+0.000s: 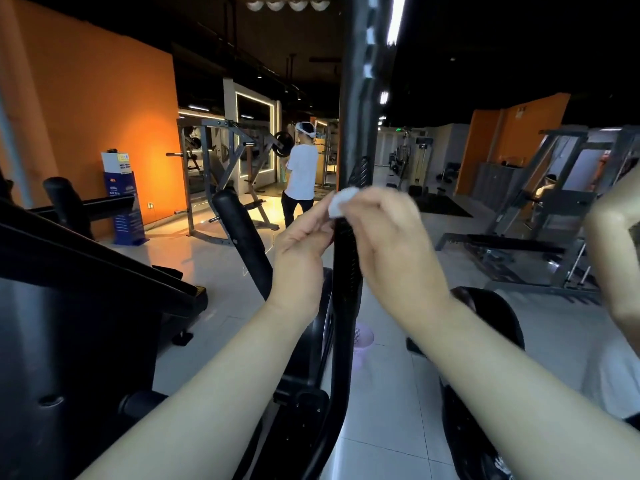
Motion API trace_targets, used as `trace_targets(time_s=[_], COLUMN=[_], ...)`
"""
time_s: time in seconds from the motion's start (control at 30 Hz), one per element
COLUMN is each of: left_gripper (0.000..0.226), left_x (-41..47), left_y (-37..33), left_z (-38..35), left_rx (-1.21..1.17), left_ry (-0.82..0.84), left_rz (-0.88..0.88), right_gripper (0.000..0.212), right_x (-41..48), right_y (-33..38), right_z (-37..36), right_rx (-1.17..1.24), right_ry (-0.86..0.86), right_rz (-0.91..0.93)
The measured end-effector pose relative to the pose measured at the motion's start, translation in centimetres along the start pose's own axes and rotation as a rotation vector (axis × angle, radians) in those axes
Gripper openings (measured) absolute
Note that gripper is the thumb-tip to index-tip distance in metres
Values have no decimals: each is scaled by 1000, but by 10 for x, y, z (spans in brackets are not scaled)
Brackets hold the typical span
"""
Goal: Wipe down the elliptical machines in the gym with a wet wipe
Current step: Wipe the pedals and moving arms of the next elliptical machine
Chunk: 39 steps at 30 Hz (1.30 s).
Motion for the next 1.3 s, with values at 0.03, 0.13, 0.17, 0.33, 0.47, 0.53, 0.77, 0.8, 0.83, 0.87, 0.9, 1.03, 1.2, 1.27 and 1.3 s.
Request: trace_targets(time_s=[0.03, 0.13, 0.17, 0.33, 0.47, 0.53, 0.77, 0.8, 0.83, 0.87, 0.9, 1.03, 1.2, 1.27, 1.3], left_gripper=[52, 57, 57, 47, 45, 41, 38, 38, 38, 38, 39, 39, 37, 37, 37], left_x=[0, 1, 1, 3, 11, 15, 30, 34, 37, 40, 43, 58, 73, 74, 74], left_y=[1, 0, -2, -3, -5, -9, -28, -33, -38, -42, -46, -63, -83, -86, -87], left_z=[2, 1, -1, -2, -7, -10, -15, -17, -20, -21, -22, -18, -30, -33, -33], left_rx=[-10, -10, -5, 0, -6, 0, 72, 119, 169, 217, 240, 211, 255, 291, 301], left_ry=[1, 32, 41, -26, -44, -11, 15, 18, 19, 13, 13, -31, 47, 40, 28], left_rz=[8, 33, 30, 6, -8, -18, -39, -52, -72, -89, -105, -137, -192, -223, -233], right_gripper=[33, 48, 48, 20, 16, 14, 27, 25, 25, 24, 23, 24, 24, 24, 24], right_x=[-16, -54, -57, 6, 35, 24, 30, 43, 57, 68, 74, 61, 83, 107, 116], right_y=[2, 2, 3, -8, -3, -1, -8, -6, -6, -8, -8, 8, 10, 7, 4], right_z=[-12, -42, -45, 4, 36, 28, 20, 29, 40, 52, 59, 48, 63, 83, 92], right_rx=[-18, -22, -26, 35, -33, -93, 6, 14, 31, 55, 71, -13, -66, -44, 1], right_ry=[26, 179, 220, 27, -126, -137, -73, -104, -149, -198, -235, -185, -199, -276, -318], right_rz=[38, 80, 94, 46, 1, 17, 115, 131, 133, 116, 91, 110, 193, 186, 172])
Point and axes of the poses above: each hand's wrist, its own x-axis towards the middle knuckle, its own z-axis out of the back of the hand, y = z × x, the point moved 10 cm from there along x, towards the middle knuckle, and after that the axes turned 14 degrees about y, right-handed, at the moved point
